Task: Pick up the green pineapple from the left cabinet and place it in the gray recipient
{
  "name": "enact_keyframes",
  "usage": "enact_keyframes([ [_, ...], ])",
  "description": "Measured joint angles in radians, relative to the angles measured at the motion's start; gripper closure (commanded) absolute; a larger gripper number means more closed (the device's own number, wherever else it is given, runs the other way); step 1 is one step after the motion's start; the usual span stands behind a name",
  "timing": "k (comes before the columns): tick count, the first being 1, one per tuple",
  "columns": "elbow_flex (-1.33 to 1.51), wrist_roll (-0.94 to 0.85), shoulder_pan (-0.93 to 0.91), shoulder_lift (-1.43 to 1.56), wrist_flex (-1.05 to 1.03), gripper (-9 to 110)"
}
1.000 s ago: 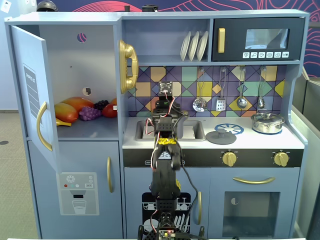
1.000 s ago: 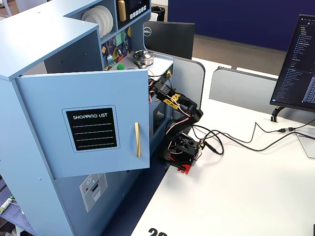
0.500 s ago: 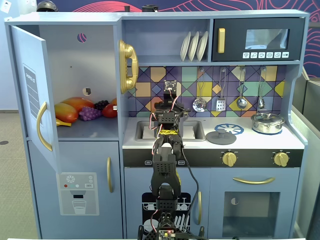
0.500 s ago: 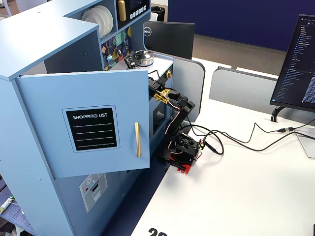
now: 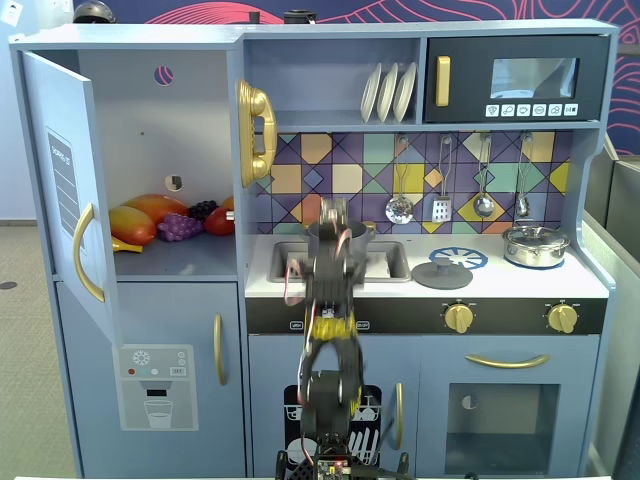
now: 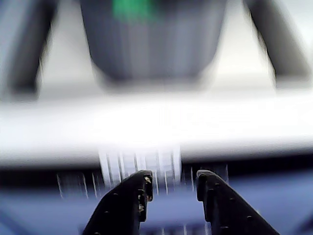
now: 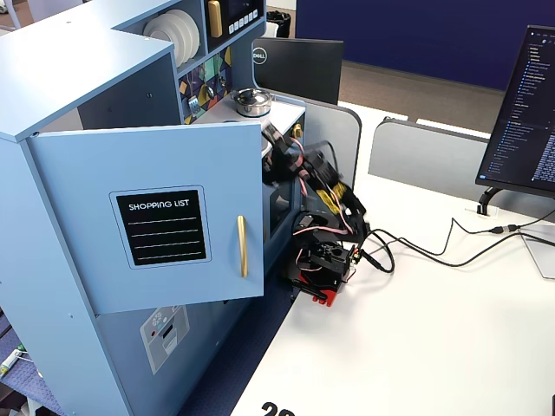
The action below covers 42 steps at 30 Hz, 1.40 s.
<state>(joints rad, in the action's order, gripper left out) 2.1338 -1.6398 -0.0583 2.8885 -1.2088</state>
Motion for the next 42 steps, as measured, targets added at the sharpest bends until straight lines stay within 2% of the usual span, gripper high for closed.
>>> enact_keyframes([
  [6, 0.313, 0.037, -0.002, 0.095, -0.023, 101],
  [13, 0.71, 0.098, 0.0, -0.003, 0.268, 101],
  [18, 0.856, 0.067, 0.014, -0.015, 0.353, 101],
  [23, 0.876, 0.043, 0.038, 0.006, 0.252, 101],
  [32, 0.859, 0.032, 0.029, 0.259, -0.14, 101],
  [42, 0.848, 0.071, 0.025, 0.296, -0.158, 99],
])
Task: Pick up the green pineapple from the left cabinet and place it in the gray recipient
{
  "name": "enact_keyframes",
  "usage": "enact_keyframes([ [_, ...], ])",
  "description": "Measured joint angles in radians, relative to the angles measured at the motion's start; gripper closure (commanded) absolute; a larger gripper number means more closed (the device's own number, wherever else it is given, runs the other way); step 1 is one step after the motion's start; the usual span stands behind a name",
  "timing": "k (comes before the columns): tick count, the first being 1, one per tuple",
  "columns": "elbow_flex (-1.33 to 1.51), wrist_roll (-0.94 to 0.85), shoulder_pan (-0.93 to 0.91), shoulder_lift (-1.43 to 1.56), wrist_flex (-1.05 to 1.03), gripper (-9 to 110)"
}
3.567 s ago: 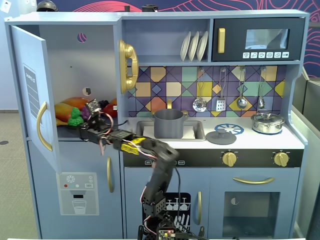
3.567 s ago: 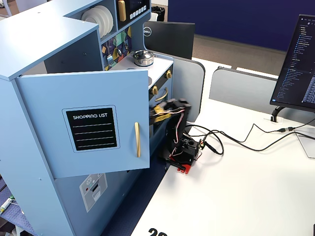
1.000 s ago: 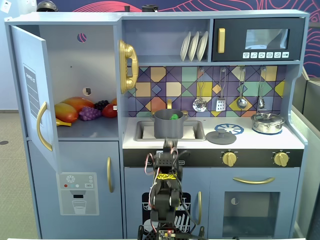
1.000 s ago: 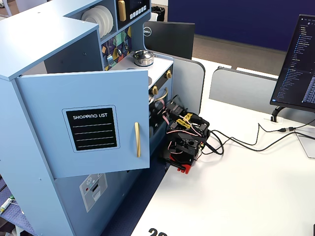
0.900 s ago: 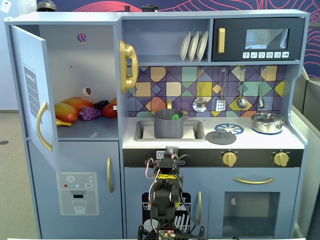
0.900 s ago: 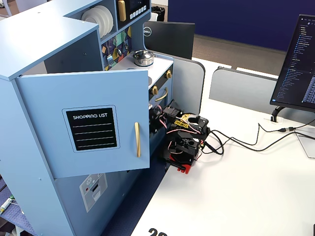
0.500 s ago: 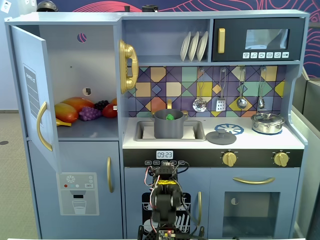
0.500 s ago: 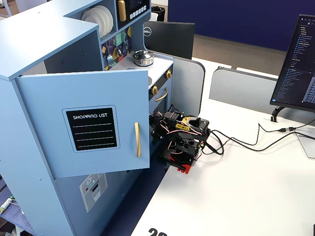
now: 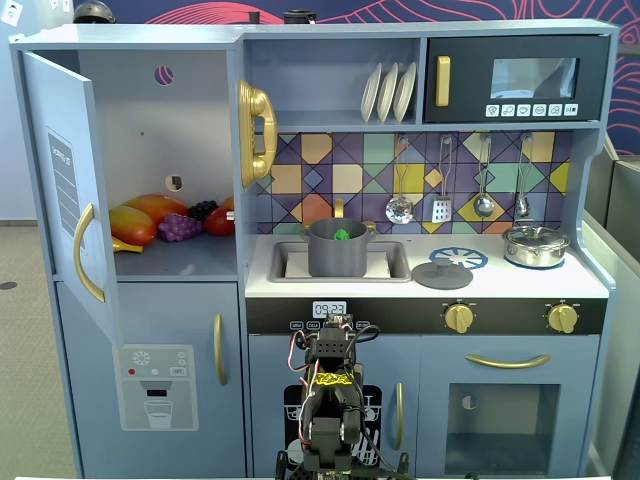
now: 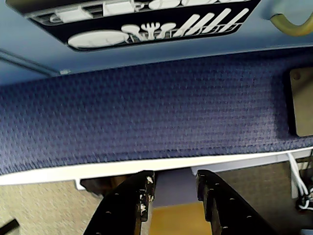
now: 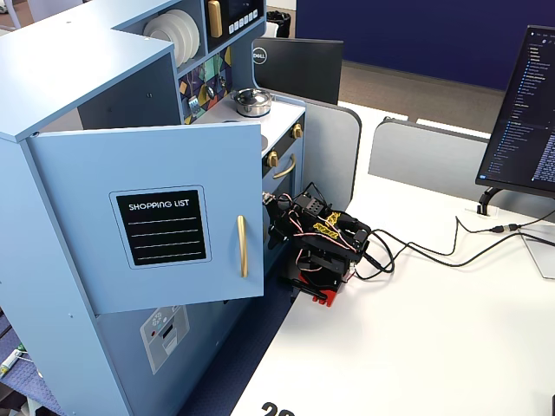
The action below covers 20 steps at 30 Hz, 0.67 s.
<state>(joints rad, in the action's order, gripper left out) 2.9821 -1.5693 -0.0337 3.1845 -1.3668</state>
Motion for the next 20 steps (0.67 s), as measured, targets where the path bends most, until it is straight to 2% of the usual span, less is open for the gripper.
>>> enact_keyframes([
  [20, 0.0, 0.015, 0.0, 0.0, 0.0, 97],
])
